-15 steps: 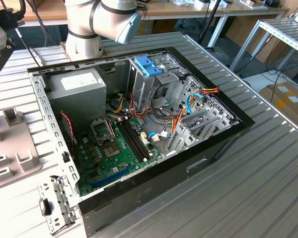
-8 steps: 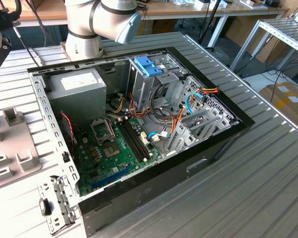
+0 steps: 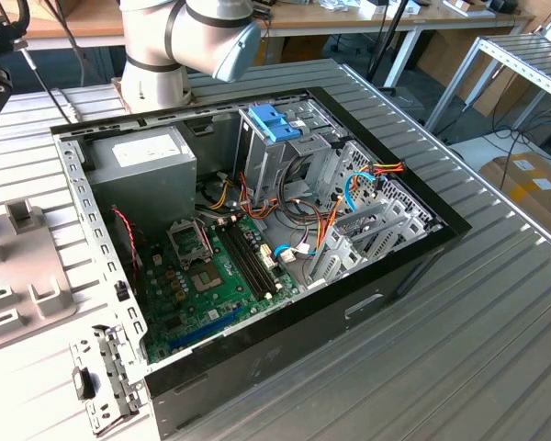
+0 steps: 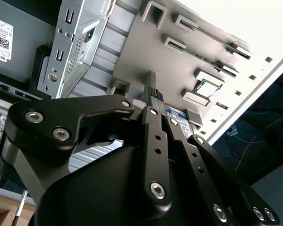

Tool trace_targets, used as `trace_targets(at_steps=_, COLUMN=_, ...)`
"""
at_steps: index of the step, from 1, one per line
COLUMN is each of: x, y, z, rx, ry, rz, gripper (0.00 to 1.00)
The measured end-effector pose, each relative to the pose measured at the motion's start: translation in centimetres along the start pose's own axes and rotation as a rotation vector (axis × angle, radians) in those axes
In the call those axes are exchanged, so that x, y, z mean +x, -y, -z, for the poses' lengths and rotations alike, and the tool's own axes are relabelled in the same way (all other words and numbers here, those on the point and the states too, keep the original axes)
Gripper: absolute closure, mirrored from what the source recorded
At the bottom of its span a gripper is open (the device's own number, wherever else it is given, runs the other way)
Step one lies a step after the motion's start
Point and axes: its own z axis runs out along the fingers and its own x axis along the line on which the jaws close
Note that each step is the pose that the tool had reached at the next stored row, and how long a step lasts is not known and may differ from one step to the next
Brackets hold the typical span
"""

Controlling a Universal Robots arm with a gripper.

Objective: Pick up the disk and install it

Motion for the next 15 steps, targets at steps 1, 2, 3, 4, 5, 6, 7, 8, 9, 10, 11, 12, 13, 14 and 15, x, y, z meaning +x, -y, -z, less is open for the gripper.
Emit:
trace_targets(at_steps=1, x=0.07, y=0.01, z=0.0, rx=0.0, ry=0.0, rz=0.0, gripper=0.89)
trace_targets(at_steps=2, x=0.14, y=0.01, z=0.0, rx=0.0, ry=0.0, rz=0.0, gripper=0.89)
trace_targets(at_steps=3, x=0.27, y=0.02, z=0.01, rx=0.0, ry=0.0, rz=0.0, gripper=0.89)
trace_targets(at_steps=4, x=0.38, y=0.03, z=0.0, rx=-0.0001, ry=0.0001, rz=0.0, gripper=0.89)
trace_targets(at_steps=5, x=0.45, y=0.03, z=0.0, rx=-0.0002, ry=0.0001, rz=0.0, gripper=0.89)
trace_targets(at_steps=6, x=0.52, y=0.04, z=0.01, rx=-0.0001, ry=0.0001, rz=0.0, gripper=0.89)
trace_targets(at_steps=7, x=0.65, y=0.05, z=0.01, rx=-0.0001, ry=0.0, rz=0.0, gripper=0.89)
trace_targets(at_steps=8, x=0.74, y=0.06, z=0.01, rx=0.0, ry=0.0, rz=0.0, gripper=0.89)
trace_targets(at_steps=9, x=0.81, y=0.06, z=0.01, rx=0.0, ry=0.0, rz=0.0, gripper=0.89)
trace_targets(at_steps=10, x=0.94, y=0.07, z=0.01, rx=0.0, ry=0.0, rz=0.0, gripper=0.89)
trace_targets(at_steps=11, x=1.13, y=0.09, z=0.01, rx=0.0, ry=0.0, rz=0.0, gripper=0.89)
trace_targets(at_steps=12, x=1.2, y=0.09, z=0.02, rx=-0.0001, ry=0.0, rz=0.0, gripper=0.89)
trace_targets(at_steps=13, x=1.29, y=0.1, z=0.02, rx=-0.0001, ry=0.0, rz=0.0, gripper=0.89)
trace_targets(at_steps=14, x=1.39, y=0.1, z=0.01, rx=-0.0001, ry=0.0001, rz=0.0, gripper=0.89)
trace_targets(at_steps=15, x=1.47, y=0.11, z=0.02, rx=-0.0001, ry=0.0, rz=0.0, gripper=0.89)
